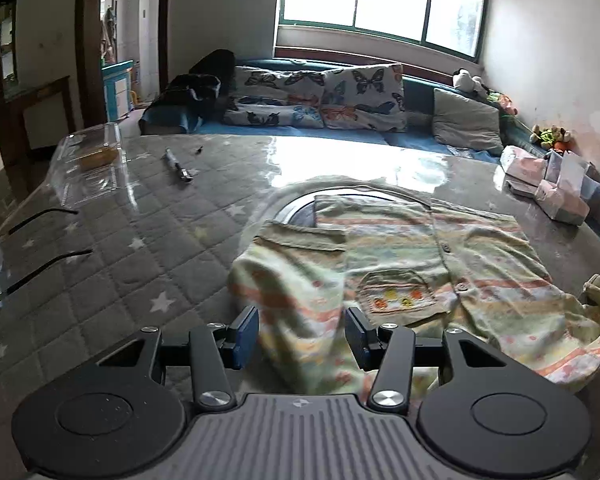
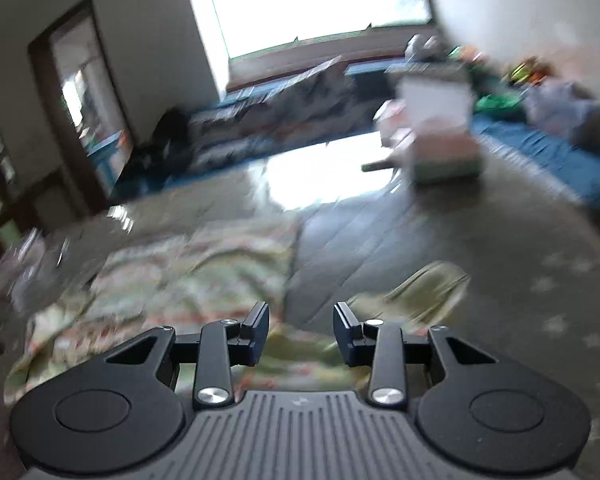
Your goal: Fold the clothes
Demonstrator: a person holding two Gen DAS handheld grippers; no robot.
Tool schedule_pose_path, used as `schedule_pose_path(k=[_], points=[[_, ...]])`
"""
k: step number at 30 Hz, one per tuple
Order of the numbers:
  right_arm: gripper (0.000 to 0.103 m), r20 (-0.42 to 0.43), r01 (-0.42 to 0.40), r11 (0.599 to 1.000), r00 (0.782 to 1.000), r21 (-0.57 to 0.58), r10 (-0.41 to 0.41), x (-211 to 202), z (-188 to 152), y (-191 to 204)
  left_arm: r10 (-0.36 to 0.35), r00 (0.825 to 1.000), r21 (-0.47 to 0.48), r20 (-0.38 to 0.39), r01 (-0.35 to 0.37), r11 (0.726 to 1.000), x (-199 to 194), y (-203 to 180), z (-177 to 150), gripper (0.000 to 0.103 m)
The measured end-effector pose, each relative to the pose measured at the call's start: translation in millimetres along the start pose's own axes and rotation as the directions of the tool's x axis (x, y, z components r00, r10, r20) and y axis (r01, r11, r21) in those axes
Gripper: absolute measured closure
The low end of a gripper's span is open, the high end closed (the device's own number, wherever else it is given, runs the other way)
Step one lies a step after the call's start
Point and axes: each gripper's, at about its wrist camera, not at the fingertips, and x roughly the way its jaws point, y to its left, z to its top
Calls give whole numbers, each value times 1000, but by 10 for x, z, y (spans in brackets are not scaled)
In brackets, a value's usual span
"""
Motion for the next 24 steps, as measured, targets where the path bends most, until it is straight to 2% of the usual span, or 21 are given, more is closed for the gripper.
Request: schedule_pose_path(k=[3, 5, 8, 11, 15, 19, 24], points=[[67, -66, -1, 1000, 998, 0, 1, 211, -100, 44, -19, 1000, 13, -3, 19, 1000, 96, -81, 39, 52], [67, -72, 34, 999, 997, 17, -33, 227, -144, -23, -29, 1000, 28, -7, 29, 999, 189, -126, 59, 52], [68, -50, 124, 991, 991, 39, -122, 82, -218, -199, -42, 999, 48, -20, 43, 998, 340, -178, 73, 52], [68, -49, 152, 983, 988, 101, -148, -56, -315, -425, -30, 998, 56, -53, 33, 998, 486, -192, 21, 52], [68, -33, 150, 978, 989, 144, -147, -273, -481, -611, -9, 996, 63, -90, 15, 998, 629, -173, -57, 52], [62, -20, 194, 976, 981, 101, -193, -275, -409, -570, 4, 995, 62, -103, 3, 998, 667, -96, -70, 52], [62, 6, 246, 959, 968, 143, -249, -259, -296, -728, 30, 993, 50, -112, -24, 998, 691, -15, -81, 51]])
